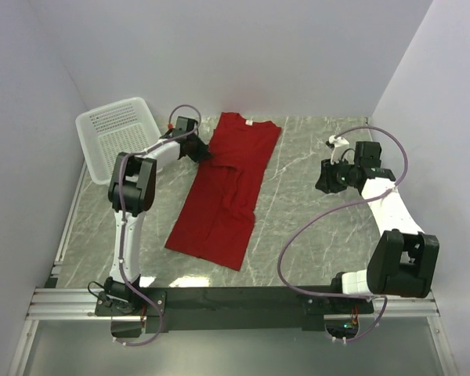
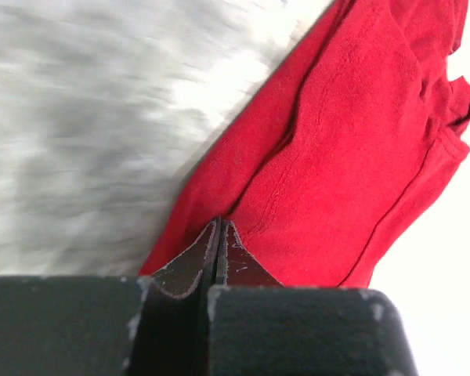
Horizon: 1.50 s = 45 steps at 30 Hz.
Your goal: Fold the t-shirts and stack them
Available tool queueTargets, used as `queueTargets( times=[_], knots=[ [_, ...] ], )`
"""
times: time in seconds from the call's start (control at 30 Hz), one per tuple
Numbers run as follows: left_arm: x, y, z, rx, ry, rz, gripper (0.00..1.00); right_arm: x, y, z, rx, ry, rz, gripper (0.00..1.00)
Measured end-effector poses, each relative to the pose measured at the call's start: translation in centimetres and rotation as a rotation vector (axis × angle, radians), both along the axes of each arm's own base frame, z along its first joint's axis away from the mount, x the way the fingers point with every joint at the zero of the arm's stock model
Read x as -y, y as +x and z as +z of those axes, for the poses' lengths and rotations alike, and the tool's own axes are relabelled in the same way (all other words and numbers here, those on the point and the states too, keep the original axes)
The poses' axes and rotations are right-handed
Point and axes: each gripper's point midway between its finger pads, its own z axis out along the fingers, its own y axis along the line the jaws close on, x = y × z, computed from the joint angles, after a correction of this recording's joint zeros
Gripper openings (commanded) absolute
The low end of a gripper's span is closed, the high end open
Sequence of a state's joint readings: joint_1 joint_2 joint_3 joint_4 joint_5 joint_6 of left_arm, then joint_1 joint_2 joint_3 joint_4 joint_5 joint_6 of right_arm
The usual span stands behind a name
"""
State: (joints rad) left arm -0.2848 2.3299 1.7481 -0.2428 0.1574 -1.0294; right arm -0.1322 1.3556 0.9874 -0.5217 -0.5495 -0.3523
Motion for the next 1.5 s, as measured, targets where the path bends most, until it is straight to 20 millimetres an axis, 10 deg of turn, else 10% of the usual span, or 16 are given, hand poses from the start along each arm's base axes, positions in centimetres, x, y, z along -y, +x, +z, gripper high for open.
queueTargets(
  times=[0.17, 0.33, 0.53, 0.7, 0.97, 1.17, 1.5],
  knots=[
    [-1.6, -0.1, 0.1, 0.001, 0.008, 0.082, 0.01, 0.2, 0.6, -0.2, -0.019, -0.007, -0.002, 0.35],
    [-1.1, 0.0, 0.8, 0.032, 0.029, 0.031, 0.24, -1.8, 1.1, -0.3, -0.040, -0.023, 0.096, 0.36],
    [0.1, -0.7, 4.5, 0.123, 0.031, -0.082, 0.47, -11.4, -0.5, -1.5, -0.077, -0.017, 0.433, 0.36],
    [-0.5, -4.0, 13.2, 0.304, 0.047, -0.165, 0.51, -17.8, -2.5, -3.5, -0.166, 0.000, 0.579, 0.36],
    [-5.1, -13.5, 24.6, 0.623, 0.164, -0.211, 0.59, -19.1, 10.3, -2.9, -0.165, 0.057, 0.236, 0.35],
    [-9.2, -20.7, 22.1, 0.591, 0.253, -0.170, 0.71, -19.6, 16.9, -3.7, -0.174, 0.110, 0.056, 0.33],
    [-12.5, -27.4, 16.3, 0.436, 0.291, -0.101, 0.73, -18.4, 19.1, -8.8, -0.253, 0.022, -0.075, 0.25]
  ],
)
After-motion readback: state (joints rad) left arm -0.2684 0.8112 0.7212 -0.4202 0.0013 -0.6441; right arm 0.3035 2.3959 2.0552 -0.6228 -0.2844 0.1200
